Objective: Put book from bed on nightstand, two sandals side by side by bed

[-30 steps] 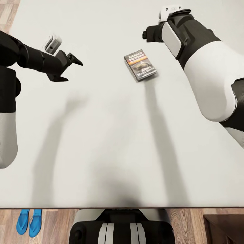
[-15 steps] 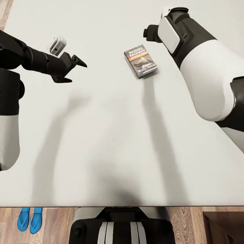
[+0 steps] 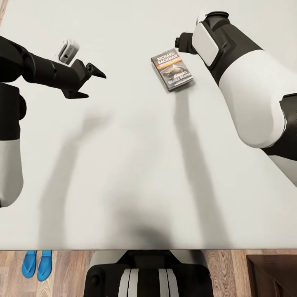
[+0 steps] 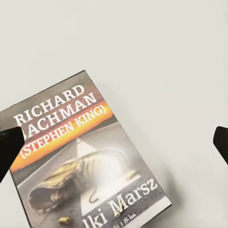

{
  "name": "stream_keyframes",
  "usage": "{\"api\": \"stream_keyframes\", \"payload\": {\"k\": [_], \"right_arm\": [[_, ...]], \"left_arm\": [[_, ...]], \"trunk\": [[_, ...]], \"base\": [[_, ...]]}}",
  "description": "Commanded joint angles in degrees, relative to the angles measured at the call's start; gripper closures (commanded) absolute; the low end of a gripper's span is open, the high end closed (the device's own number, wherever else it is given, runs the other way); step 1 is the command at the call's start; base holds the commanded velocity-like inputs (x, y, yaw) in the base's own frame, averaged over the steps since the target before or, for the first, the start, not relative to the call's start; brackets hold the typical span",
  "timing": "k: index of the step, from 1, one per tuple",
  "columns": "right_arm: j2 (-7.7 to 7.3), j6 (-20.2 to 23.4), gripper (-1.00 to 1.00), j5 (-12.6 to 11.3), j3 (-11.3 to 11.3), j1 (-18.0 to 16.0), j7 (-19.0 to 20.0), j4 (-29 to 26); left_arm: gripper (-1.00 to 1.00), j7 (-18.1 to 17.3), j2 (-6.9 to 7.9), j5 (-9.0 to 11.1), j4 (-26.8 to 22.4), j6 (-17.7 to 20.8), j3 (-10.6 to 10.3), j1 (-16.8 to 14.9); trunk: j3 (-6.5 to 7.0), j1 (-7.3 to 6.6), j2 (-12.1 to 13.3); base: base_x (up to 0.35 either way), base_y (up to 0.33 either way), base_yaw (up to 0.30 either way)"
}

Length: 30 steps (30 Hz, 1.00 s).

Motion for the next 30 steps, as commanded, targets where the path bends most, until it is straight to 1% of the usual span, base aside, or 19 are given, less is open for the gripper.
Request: {"api": "stream_keyframes", "payload": {"k": [1,2,3,8,18,21,23,25,26,28,30], "right_arm": [[0.0,0.2,-1.0,-0.6,0.21,-0.01,-0.41,-0.07],[0.0,0.18,-1.0,-0.66,0.19,0.01,-0.43,-0.11],[0.0,0.17,-1.0,-0.7,0.19,0.0,-0.44,-0.13],[0.0,0.2,-1.0,-0.78,0.17,-0.2,-0.46,-0.27],[0.0,0.3,-1.0,-0.79,0.16,-1.4,-0.47,-0.67],[0.0,0.33,-1.0,-0.8,0.12,-2.03,-0.47,-0.71],[0.0,0.39,-1.0,-0.81,0.1,-2.52,-0.47,-0.69],[0.0,0.5,-1.0,-0.82,0.09,-3.02,-0.47,-0.69],[0.0,0.5,-1.0,-0.82,0.09,-3.02,-0.47,-0.69],[0.0,0.74,-1.0,-0.88,0.06,-3.43,-0.47,-0.7],[0.0,1.08,-1.0,-0.99,0.03,-3.75,-0.47,-0.71]], "left_arm": [[-1.0,0.48,0.06,0.92,-0.28,0.44,0.2,-0.07],[-1.0,0.44,0.11,1.76,-1.17,0.48,0.89,-0.01],[-1.0,0.44,0.14,2.06,-1.63,0.52,1.26,0.04],[-1.0,0.43,0.21,2.87,-2.89,0.64,2.44,0.18],[-1.0,0.5,0.22,2.93,-3.81,0.53,2.83,0.2],[-1.0,0.6,0.31,3.27,-3.96,0.16,2.88,0.18],[-1.0,0.87,0.44,3.65,-4.52,-0.86,2.9,0.08],[-1.0,1.1,0.9,4.57,-6.04,-2.84,2.93,0.05],[-1.0,1.1,0.9,4.57,-6.04,-2.84,2.93,0.05],[-1.0,1.36,1.93,6.03,-6.91,-5.5,2.9,0.09],[-1.0,1.55,3.3,7.7,-7.47,-8.07,2.82,0.18]], "trunk": [[-0.12,0.0,-0.01],[-0.2,0.0,-0.01],[-0.29,0.0,-0.01],[-0.74,0.0,-0.01],[-1.63,0.0,-0.01],[-1.9,0.0,-0.01],[-2.08,0.0,-0.01],[-2.25,0.0,-0.01],[-2.34,0.0,-0.01],[-2.52,0.0,-0.01],[-2.7,0.0,-0.01]], "base": [[0.0,0.0,0.0],[0.0,0.0,0.0],[0.0,0.0,0.0],[0.0,0.0,0.0],[0.0,0.0,0.0],[0.0,0.0,0.0],[0.0,0.0,0.0],[0.0,0.0,0.0],[0.0,0.0,0.0],[0.0,0.0,0.0],[0.0,0.0,0.0]]}}
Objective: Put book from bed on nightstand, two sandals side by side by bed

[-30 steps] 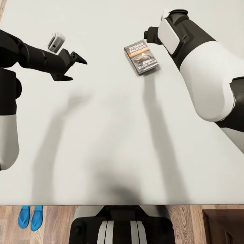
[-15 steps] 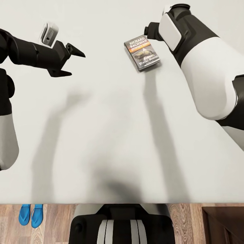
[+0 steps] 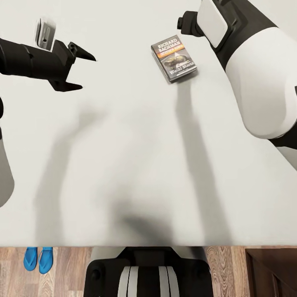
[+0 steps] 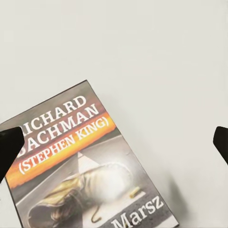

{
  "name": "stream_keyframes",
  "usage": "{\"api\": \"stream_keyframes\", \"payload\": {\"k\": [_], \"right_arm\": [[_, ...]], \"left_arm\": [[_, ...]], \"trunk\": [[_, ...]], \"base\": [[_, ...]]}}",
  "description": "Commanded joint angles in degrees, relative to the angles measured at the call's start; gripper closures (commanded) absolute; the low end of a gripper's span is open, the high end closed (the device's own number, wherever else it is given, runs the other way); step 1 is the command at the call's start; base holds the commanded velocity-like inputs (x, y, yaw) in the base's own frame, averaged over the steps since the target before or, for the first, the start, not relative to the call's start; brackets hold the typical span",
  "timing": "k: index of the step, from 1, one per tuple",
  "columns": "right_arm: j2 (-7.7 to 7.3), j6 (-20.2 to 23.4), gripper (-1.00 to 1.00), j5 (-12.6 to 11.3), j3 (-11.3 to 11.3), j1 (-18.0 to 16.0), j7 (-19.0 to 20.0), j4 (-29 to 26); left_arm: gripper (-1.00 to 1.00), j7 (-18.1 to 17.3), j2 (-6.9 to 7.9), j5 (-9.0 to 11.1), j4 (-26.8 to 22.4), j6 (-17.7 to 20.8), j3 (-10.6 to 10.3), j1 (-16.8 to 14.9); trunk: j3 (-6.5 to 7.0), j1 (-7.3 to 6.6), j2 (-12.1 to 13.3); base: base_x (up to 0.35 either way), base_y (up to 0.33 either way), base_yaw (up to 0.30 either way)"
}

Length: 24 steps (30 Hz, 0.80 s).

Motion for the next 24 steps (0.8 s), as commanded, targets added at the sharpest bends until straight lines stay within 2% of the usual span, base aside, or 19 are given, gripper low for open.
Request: {"api": "stream_keyframes", "payload": {"k": [1,4,7,13,19,24], "right_arm": [[0.0,0.21,-1.0,-0.57,0.2,-0.02,-0.4,-0.08],[0.0,0.53,-1.0,-0.7,0.15,-0.51,-0.4,-0.09],[0.0,0.72,-1.0,-1.3,0.13,-0.92,-0.4,-0.1],[0.0,0.76,-1.0,-2.92,0.09,-1.24,-0.4,-0.1],[0.0,0.37,-1.0,-4.79,0.09,-1.4,-0.4,-0.12],[0.0,-0.33,-1.0,-5.3,0.08,-1.42,-0.37,-0.74]], "left_arm": [[-1.0,0.37,0.05,0.25,-0.02,0.47,-0.03,-0.05],[-1.0,0.5,1.96,1.93,-0.53,-1.91,-0.13,-0.06],[-1.0,0.36,3.21,3.06,-0.54,-3.3,-0.18,-0.33],[-1.0,0.23,3.34,3.7,-0.2,-3.81,-0.29,-1.23],[-1.0,0.29,3.25,3.98,1.31,-4.05,-0.65,-3.73],[-1.0,0.34,3.11,3.86,1.61,-4.13,-0.77,-4.27]], "trunk": [[-0.12,0.0,-0.01],[-0.38,0.0,-0.01],[-1.19,0.66,-1.22],[-2.8,1.98,-3.62],[-4.17,3.29,-6.03],[-4.25,3.29,-6.03]], "base": [[0.0,0.0,0.0],[0.0,0.0,0.0],[0.0,0.0,0.0],[0.0,0.0,0.0],[0.0,0.0,0.0],[0.0,0.0,0.0]]}}
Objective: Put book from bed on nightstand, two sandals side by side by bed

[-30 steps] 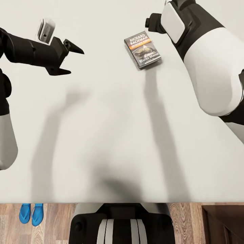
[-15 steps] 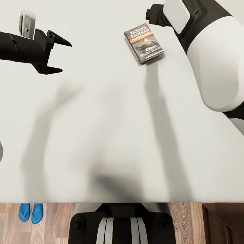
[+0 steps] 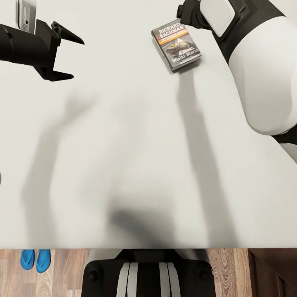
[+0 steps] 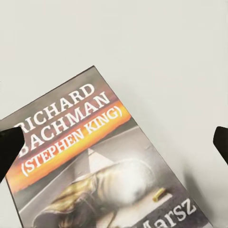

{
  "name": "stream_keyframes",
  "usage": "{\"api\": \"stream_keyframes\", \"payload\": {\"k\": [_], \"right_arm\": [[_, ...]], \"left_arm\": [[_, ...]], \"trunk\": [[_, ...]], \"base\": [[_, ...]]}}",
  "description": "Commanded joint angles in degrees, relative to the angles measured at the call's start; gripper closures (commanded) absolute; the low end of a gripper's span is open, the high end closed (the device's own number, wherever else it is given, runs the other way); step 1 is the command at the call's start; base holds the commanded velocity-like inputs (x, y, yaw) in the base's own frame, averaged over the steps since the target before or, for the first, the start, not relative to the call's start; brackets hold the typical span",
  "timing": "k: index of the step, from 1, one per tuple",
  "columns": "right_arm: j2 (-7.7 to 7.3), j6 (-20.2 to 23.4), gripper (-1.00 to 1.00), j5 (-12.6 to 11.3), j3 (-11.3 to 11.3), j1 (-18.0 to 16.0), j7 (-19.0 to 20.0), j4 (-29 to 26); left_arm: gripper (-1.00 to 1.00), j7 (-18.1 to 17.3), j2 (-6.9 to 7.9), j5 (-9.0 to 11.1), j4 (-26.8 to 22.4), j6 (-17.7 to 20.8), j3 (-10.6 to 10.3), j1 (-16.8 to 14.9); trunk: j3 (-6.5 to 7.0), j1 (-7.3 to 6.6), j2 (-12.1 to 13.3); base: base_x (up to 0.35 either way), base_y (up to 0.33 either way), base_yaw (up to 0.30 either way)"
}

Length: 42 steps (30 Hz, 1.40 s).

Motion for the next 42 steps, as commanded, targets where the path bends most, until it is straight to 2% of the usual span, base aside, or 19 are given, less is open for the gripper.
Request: {"api": "stream_keyframes", "payload": {"k": [1,9,17,23,26,27,42], "right_arm": [[0.0,0.2,-1.0,-0.54,0.19,-0.01,-0.4,-0.09],[0.0,-4.97,-1.0,-0.7,0.18,0.03,0.13,-0.07],[0.0,-6.69,-1.0,-0.74,0.15,0.43,1.12,0.23],[0.0,-7.61,-1.0,-0.8,0.14,1.85,6.86,1.24],[0.0,-9.31,-1.0,-0.8,0.16,2.65,8.92,2.13],[0.0,-11.16,-1.0,-0.73,0.17,3.11,9.97,3.24],[0.0,-13.43,-1.0,-0.51,0.23,3.68,11.02,4.82]], "left_arm": [[-1.0,0.31,0.03,0.15,-0.01,0.55,-0.03,-0.06],[-1.0,0.24,-0.04,-0.08,-0.22,0.68,-0.79,-0.22],[-1.0,-0.08,-0.57,-0.12,-0.28,1.52,-1.92,-0.31],[-1.0,-0.48,-1.07,-0.15,-0.37,1.9,-2.33,-0.26],[-1.0,-0.58,-1.32,-0.16,-0.42,2.03,-2.44,-0.22],[-1.0,-0.59,-1.53,-0.13,-0.45,2.1,-2.49,-0.19],[-1.0,-0.4,-1.85,-0.23,-0.74,2.33,-2.57,0.19]], "trunk": [[-0.03,0.0,-0.01],[-0.06,0.0,-0.01],[-0.07,0.0,-0.01],[-0.07,0.0,-0.01],[-0.07,0.0,-0.01],[-0.07,0.0,-0.01],[-0.07,0.0,-0.01]], "base": [[0.0,0.0,0.0],[0.0,0.0,0.0],[0.0,0.0,0.0],[0.0,0.0,0.0],[0.0,0.0,0.0],[0.0,0.0,0.0],[0.0,0.0,0.0]]}}
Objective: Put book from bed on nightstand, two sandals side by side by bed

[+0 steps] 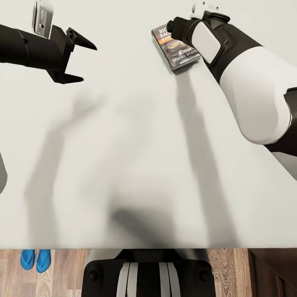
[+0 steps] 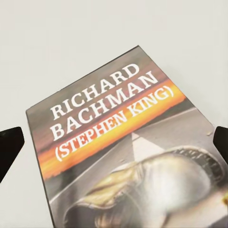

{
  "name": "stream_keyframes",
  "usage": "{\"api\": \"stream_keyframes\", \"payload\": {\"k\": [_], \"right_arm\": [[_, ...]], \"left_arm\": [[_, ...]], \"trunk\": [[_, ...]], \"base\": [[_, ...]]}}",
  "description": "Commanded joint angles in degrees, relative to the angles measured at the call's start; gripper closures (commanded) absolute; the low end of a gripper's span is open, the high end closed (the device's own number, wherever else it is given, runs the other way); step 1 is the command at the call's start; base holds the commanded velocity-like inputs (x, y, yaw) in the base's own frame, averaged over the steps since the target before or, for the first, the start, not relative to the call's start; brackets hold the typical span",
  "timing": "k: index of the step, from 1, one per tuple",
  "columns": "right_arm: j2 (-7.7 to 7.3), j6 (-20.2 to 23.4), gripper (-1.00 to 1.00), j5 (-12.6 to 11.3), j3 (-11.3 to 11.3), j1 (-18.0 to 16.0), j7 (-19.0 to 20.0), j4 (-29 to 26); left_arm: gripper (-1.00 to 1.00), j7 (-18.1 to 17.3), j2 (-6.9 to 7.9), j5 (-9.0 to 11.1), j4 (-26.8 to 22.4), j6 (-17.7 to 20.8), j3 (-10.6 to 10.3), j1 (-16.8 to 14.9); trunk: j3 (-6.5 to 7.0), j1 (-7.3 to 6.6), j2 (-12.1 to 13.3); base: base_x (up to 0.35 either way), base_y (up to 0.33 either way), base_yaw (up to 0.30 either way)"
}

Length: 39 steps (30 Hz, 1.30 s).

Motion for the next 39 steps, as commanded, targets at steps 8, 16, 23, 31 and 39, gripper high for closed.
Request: {"api": "stream_keyframes", "payload": {"k": [8,16,23,31,39], "right_arm": [[0.01,0.18,-1.0,-0.29,0.31,0.97,-0.27,0.06],[0.01,0.31,-1.0,-0.25,0.38,1.71,-0.26,0.1],[0.01,0.53,-1.0,-0.25,0.4,2.1,-0.32,0.1],[0.01,0.84,-1.0,-0.25,0.41,2.35,-0.35,0.14],[0.01,1.0,-1.0,-0.3,0.44,2.37,-0.46,1.38]], "left_arm": [[-1.0,0.42,0.05,0.19,-0.15,0.6,-0.02,0.14],[-1.0,0.24,0.05,0.28,-0.12,2.53,-0.02,0.8],[-1.0,0.17,0.05,0.25,-0.1,3.15,0.04,1.08],[-1.0,0.14,0.07,0.23,-0.1,3.43,0.13,1.29],[-1.0,0.13,0.08,0.27,-0.09,3.45,0.16,1.38]], "trunk": [[-0.02,0.0,-0.01],[-0.02,0.0,-0.01],[-0.02,0.0,-0.01],[-0.02,0.0,-0.01],[-0.02,0.0,-0.01]], "base": [[0.0,0.0,0.0],[0.0,0.0,0.0],[0.0,0.0,0.0],[0.0,0.0,0.0],[0.0,0.0,0.0]]}}
